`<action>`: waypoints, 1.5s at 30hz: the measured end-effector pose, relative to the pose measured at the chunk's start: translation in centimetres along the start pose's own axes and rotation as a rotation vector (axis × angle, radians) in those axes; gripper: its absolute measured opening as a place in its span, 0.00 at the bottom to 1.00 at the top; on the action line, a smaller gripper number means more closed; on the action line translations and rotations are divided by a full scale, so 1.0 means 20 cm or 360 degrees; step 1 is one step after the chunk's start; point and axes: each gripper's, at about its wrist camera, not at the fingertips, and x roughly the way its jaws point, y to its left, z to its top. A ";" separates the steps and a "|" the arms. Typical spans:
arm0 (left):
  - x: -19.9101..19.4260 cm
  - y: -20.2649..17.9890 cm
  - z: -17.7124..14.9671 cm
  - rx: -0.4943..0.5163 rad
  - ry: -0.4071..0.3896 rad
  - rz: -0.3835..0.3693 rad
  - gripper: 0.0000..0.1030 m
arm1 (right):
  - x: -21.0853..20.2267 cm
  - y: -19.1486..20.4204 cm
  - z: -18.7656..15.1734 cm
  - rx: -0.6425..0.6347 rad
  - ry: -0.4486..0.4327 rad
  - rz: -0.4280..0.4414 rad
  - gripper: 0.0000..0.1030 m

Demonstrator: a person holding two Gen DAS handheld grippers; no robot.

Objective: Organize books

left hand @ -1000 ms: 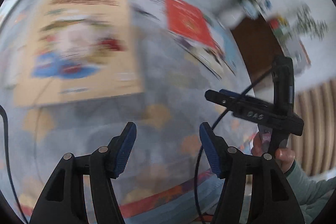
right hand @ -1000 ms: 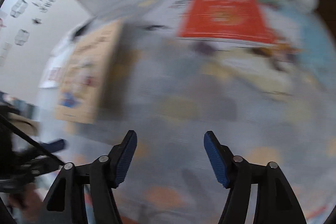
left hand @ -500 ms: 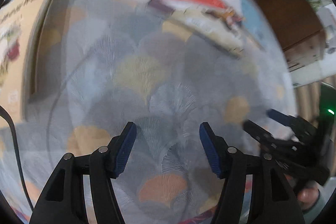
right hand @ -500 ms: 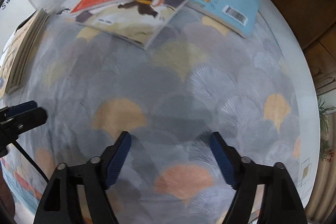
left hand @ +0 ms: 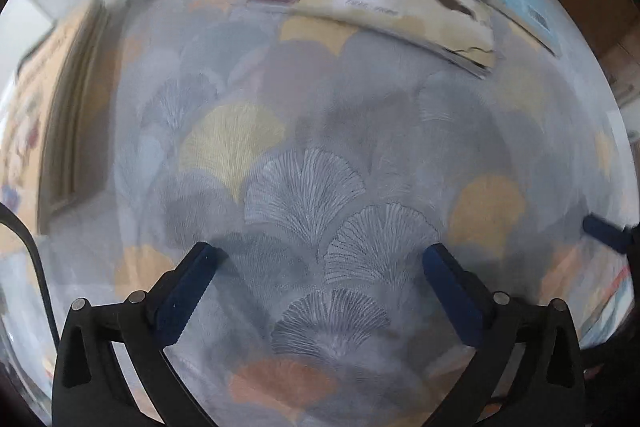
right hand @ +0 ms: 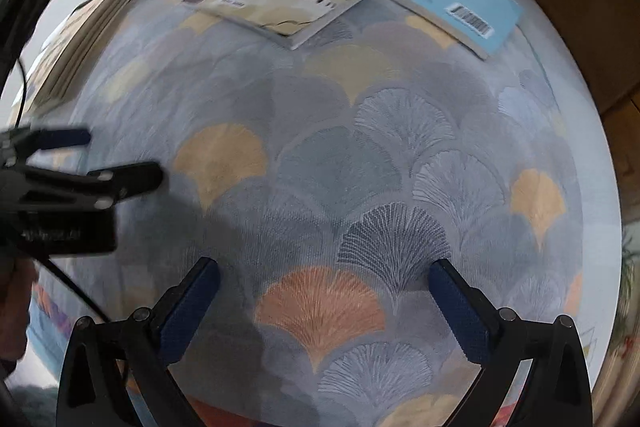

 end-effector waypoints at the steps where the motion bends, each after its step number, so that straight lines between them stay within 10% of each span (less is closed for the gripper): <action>1: 0.00 0.02 0.02 -0.0044 0.0018 -0.0012 1.00 | 0.00 -0.01 0.00 -0.0043 0.0008 0.0017 1.00; 9: -0.24 0.23 0.29 -0.0162 -0.0185 -0.0215 0.96 | -0.10 -0.19 0.13 -0.0006 -0.0025 0.0158 0.97; 15: -0.24 0.40 0.75 -0.0239 -0.0316 -0.0345 0.92 | -0.15 -0.34 0.69 0.0244 -0.0248 0.0198 0.77; 19: -0.08 0.42 0.96 -0.0245 -0.0230 -0.0373 0.49 | -0.09 -0.26 0.94 0.0343 -0.0293 0.0245 0.61; 23: 0.05 0.40 1.02 -0.0253 -0.0179 -0.0396 0.45 | 0.04 -0.16 1.04 0.0424 -0.0248 0.0226 0.52; 35: 0.01 0.29 0.75 -0.0159 -0.0183 -0.0646 0.47 | 0.06 -0.12 1.03 0.0308 -0.0247 0.0291 0.51; 45: -0.03 0.08 0.15 -0.0076 -0.0004 -0.0795 0.47 | -0.04 -0.12 0.38 0.0339 -0.0011 0.0369 0.51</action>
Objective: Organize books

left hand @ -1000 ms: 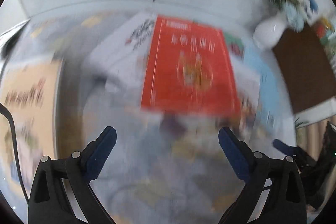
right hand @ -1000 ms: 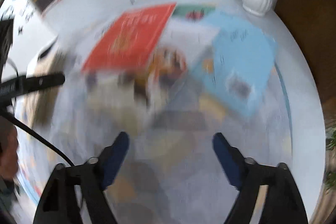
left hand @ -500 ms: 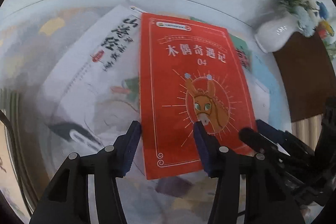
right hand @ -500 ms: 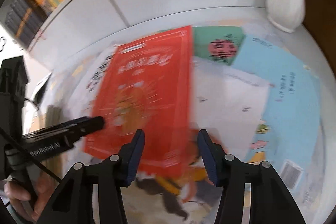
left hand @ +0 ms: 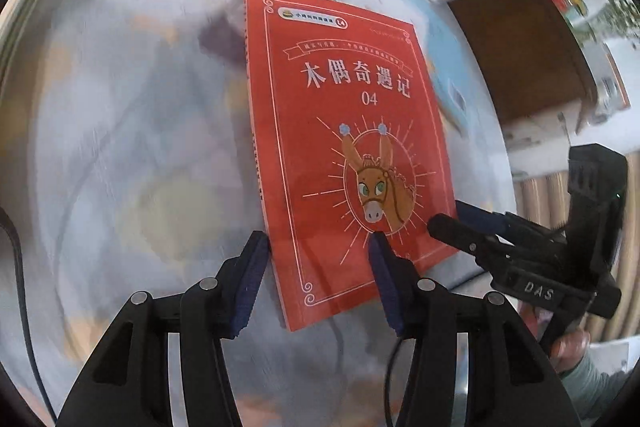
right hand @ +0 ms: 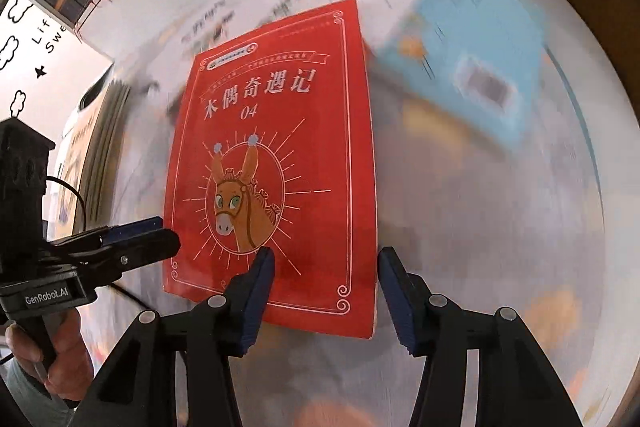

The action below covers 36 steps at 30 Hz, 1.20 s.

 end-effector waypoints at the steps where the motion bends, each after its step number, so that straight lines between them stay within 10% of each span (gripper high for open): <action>1: 0.00 -0.02 -0.06 0.0003 0.0018 -0.0010 0.47 | -0.01 -0.01 -0.04 0.0001 0.0011 0.0011 0.51; 14: 0.03 -0.04 -0.17 -0.0056 -0.0056 0.0040 0.47 | -0.04 -0.07 -0.17 0.0053 -0.0068 -0.0038 0.50; 22: -0.10 0.06 -0.14 -0.0369 -0.0176 -0.0669 0.47 | -0.03 -0.10 -0.16 0.0128 -0.0078 0.0088 0.52; 27: -0.06 0.00 -0.14 -0.0331 -0.0157 -0.0566 0.46 | -0.03 -0.06 -0.18 0.0097 -0.0080 0.0058 0.55; 36: 0.08 -0.04 -0.13 -0.0354 -0.0085 -0.0506 0.13 | -0.04 -0.08 -0.18 0.0116 -0.0075 0.0120 0.57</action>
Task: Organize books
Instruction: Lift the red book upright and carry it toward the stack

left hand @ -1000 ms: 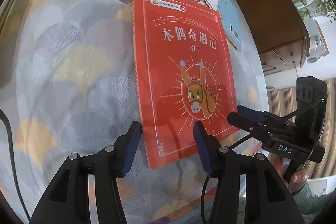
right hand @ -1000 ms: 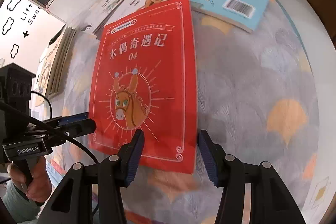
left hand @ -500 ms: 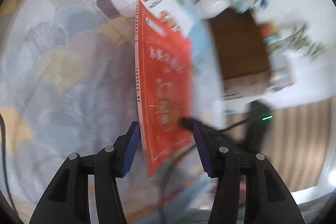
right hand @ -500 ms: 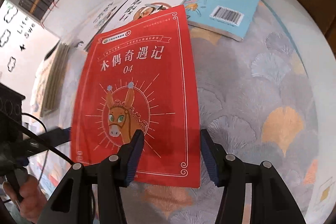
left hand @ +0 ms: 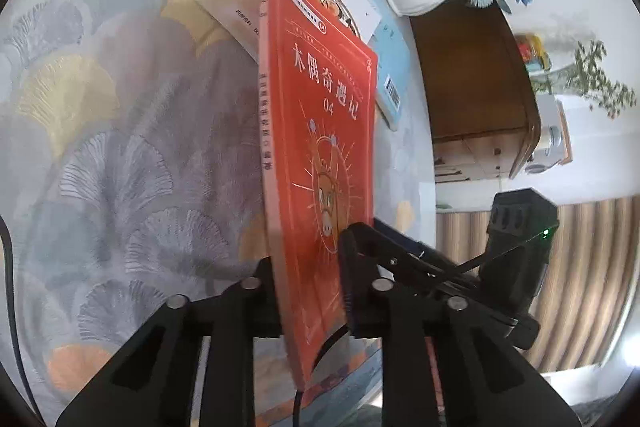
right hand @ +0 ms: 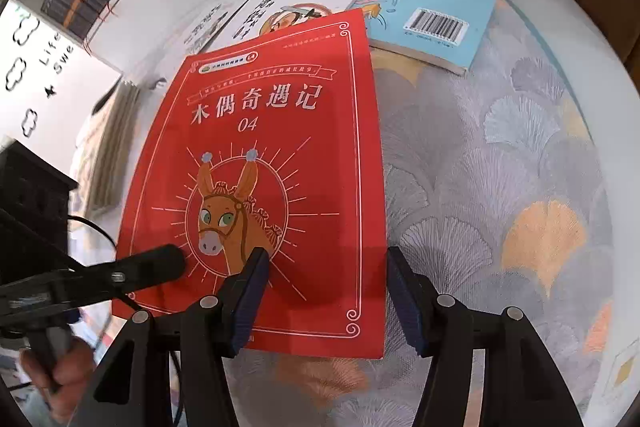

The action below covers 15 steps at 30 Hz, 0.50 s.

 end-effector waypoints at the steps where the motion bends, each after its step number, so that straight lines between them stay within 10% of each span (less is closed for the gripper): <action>1: -0.01 0.00 0.00 -0.0026 -0.0005 -0.0042 0.13 | -0.01 -0.03 0.01 0.0037 0.0013 0.0052 0.57; 15: -0.08 -0.02 0.10 -0.0294 -0.0008 -0.0495 0.13 | 0.06 -0.37 0.00 0.0639 0.0071 0.0834 0.58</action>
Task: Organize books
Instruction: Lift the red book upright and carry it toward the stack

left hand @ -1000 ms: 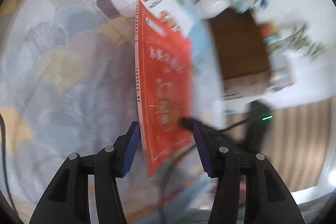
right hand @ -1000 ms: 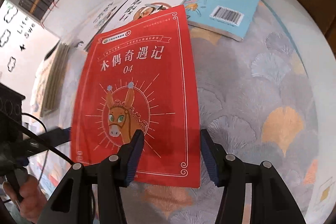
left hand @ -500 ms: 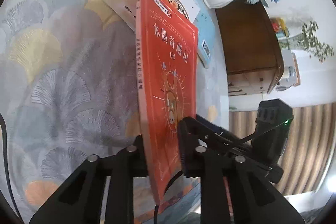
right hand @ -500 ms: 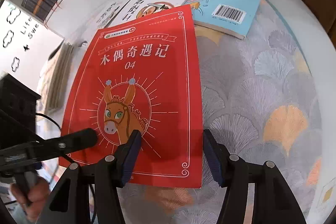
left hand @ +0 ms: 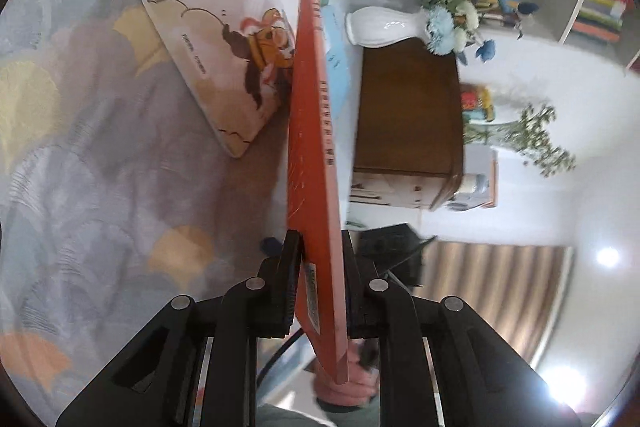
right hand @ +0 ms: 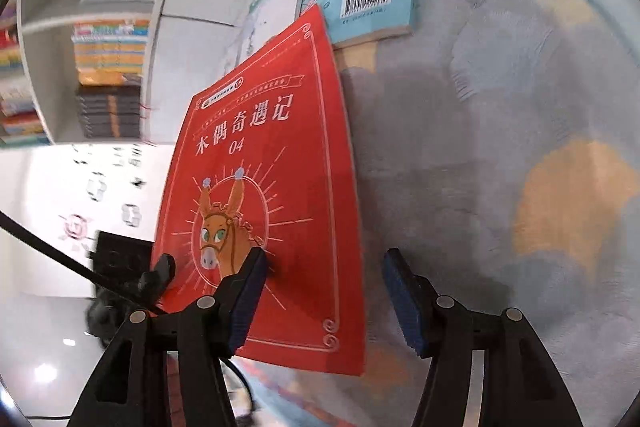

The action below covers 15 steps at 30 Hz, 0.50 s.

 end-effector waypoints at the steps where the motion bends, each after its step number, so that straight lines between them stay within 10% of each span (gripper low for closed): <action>1: 0.00 0.01 0.01 -0.0025 0.0003 -0.0027 0.13 | 0.01 -0.02 0.01 0.0043 0.0010 0.0071 0.58; 9: 0.00 0.08 0.02 -0.0156 0.0002 -0.0136 0.13 | 0.04 -0.07 0.03 0.0182 0.0050 0.0321 0.60; 15: 0.01 -0.02 0.02 0.0115 -0.0036 0.0302 0.12 | -0.04 0.15 0.00 -0.0191 -0.0082 -0.0014 0.32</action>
